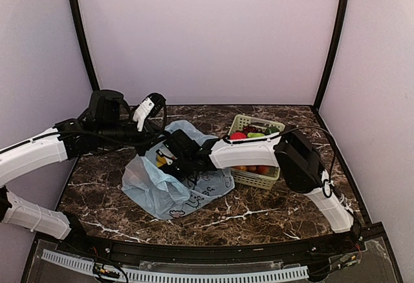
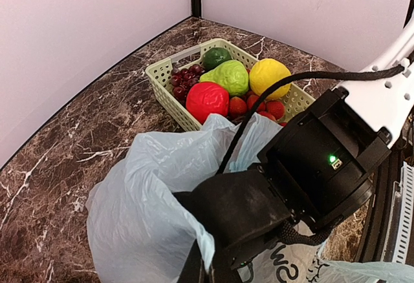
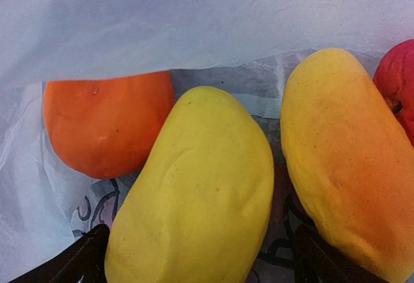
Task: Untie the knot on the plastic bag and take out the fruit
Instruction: Reach into the gripper in the takeout bag.
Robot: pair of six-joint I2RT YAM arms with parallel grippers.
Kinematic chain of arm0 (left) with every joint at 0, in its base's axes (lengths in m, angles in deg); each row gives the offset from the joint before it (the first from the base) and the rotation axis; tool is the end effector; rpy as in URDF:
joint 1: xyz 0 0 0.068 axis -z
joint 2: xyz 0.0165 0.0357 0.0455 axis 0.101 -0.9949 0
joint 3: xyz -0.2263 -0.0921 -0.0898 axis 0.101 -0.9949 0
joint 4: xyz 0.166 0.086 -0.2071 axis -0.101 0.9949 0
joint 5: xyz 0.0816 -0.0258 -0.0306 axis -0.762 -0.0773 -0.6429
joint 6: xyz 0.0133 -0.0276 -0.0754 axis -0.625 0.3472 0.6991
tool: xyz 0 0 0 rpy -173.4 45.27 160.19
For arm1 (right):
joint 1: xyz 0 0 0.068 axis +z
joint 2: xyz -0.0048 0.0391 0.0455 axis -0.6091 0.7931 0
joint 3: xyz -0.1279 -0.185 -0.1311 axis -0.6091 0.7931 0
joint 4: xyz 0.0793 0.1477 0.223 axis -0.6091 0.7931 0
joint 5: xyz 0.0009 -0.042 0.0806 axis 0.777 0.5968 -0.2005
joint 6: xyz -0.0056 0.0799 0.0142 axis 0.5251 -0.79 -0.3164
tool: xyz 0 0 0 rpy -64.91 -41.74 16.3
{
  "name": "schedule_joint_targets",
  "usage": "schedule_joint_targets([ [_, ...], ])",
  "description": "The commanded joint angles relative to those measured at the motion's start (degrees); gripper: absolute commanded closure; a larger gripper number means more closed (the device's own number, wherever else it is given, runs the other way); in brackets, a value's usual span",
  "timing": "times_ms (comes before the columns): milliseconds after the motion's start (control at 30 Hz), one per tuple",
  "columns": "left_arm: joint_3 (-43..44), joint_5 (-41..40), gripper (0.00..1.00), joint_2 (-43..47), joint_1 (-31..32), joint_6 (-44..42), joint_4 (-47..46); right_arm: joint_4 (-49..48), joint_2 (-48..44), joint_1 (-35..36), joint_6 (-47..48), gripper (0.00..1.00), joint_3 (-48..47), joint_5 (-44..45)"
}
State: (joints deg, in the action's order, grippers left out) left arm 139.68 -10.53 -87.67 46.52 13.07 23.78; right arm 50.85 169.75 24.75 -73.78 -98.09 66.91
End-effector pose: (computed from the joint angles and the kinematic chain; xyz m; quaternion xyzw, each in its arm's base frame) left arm 0.2343 -0.2236 0.3008 0.3894 0.7270 -0.2580 0.5033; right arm 0.2609 0.5078 0.1053 -0.3674 0.8437 0.2750 0.2784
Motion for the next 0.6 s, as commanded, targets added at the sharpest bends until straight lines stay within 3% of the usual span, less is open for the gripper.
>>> schedule_joint_targets([
  [0,-0.9,-0.8,0.99,0.2,0.2,0.5,-0.5,1.8,2.4,0.8,0.6,0.06,-3.5,1.2],
  [200,-0.8,-0.7,0.99,-0.2,0.2,0.3,-0.4,2.2,3.4,1.0,0.4,0.1,-4.5,1.4],
  [400,-0.6,-1.8,0.99,-0.4,0.2,0.8,-0.3,1.6,2.8,1.0,0.5,0.32,-4.3,0.6],
  [567,-0.2,-1.9,0.99,-0.9,0.2,1.4,0.1,0.6,1.3,1.0,0.2,0.4,-3.1,0.9],
])
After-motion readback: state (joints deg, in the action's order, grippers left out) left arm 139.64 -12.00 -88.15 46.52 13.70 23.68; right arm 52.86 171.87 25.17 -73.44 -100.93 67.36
